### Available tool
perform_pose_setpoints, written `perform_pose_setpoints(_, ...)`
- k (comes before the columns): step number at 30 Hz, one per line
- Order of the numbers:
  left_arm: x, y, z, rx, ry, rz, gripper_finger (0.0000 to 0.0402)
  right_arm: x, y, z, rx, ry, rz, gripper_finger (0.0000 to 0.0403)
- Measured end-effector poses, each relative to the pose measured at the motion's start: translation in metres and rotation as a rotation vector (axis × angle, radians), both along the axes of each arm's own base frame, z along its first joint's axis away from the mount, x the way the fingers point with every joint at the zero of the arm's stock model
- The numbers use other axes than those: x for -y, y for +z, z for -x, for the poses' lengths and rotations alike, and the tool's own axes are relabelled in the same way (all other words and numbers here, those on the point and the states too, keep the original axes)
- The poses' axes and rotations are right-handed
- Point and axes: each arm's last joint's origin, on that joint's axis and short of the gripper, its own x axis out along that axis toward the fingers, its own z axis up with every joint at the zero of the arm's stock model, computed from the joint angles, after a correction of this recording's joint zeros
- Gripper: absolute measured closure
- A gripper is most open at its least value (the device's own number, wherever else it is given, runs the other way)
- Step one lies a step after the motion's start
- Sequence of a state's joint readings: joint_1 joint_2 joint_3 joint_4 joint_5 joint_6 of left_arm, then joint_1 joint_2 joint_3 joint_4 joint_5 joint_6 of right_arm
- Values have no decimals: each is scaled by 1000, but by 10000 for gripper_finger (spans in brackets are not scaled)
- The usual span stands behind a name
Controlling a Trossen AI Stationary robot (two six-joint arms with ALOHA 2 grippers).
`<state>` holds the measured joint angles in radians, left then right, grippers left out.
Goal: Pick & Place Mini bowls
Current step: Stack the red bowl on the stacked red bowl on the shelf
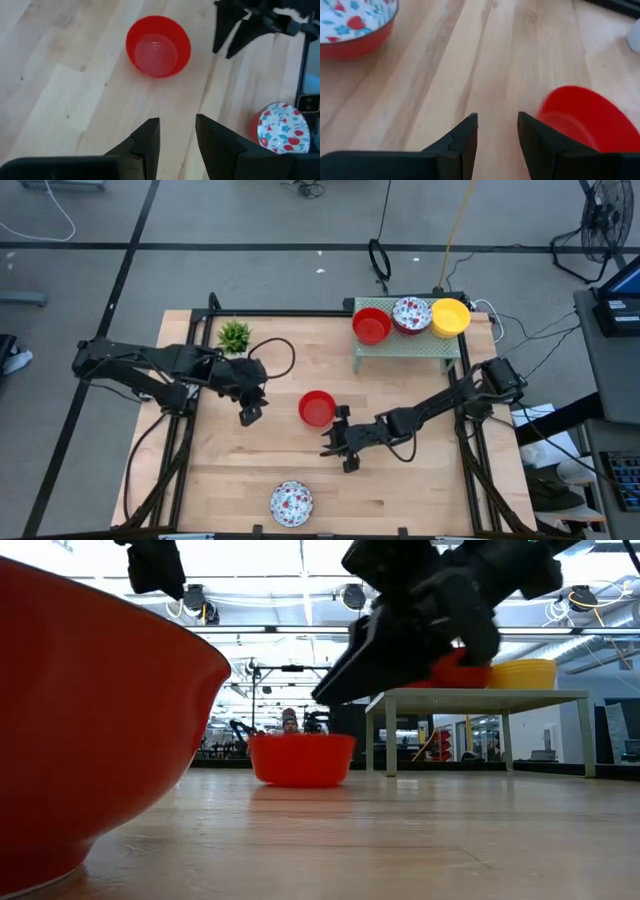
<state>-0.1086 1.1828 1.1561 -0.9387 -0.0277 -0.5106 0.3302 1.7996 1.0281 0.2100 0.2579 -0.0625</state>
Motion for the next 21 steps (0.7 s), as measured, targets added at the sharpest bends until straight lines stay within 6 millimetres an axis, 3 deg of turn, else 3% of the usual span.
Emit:
perform_pose_setpoints(11,5,-2,3,-30,-5,10,275,24,4,-15,1,-32,61,273)
perform_pose_setpoints(21,13,-6,10,-115,2,25,275,41,3,-18,-23,-55,-36,272)
